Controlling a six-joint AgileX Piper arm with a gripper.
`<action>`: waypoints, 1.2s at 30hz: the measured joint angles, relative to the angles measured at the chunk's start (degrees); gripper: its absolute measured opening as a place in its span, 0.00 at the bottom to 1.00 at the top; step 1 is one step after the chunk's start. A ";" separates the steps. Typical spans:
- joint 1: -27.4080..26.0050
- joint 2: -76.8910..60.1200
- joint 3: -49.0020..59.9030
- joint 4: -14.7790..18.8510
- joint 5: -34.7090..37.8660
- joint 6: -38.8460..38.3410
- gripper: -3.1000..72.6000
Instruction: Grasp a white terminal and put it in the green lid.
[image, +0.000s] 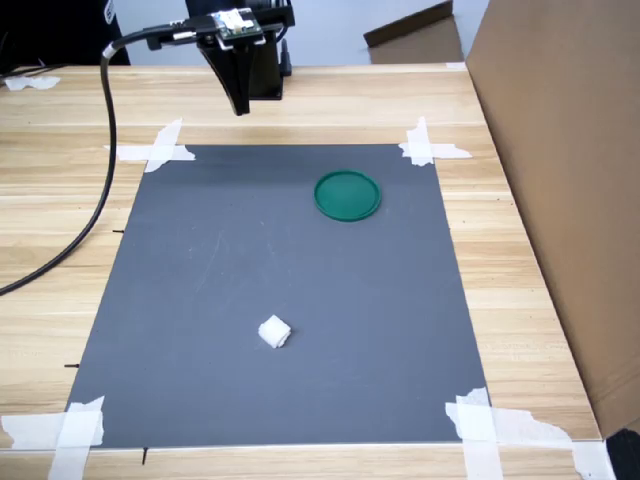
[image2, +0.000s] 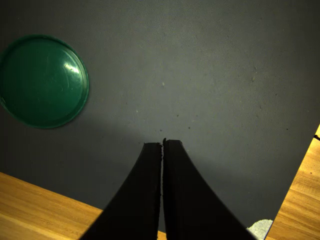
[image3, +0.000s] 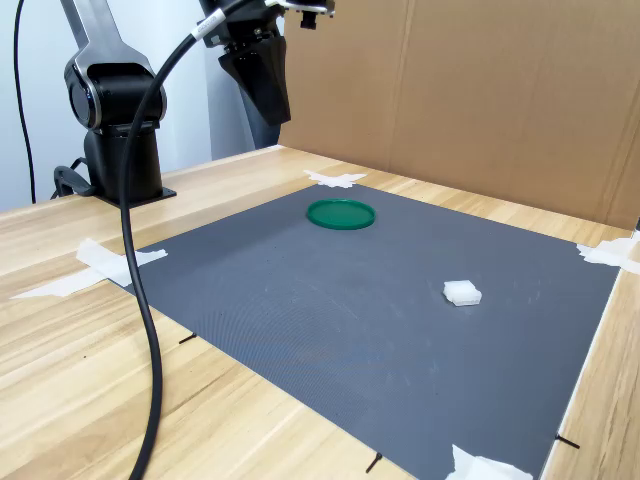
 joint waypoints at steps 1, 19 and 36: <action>0.00 1.84 -2.15 -0.14 1.50 1.04 0.06; 0.04 13.01 -16.66 -3.64 8.06 6.21 0.68; 8.47 36.72 -41.77 -5.02 15.69 -5.21 0.68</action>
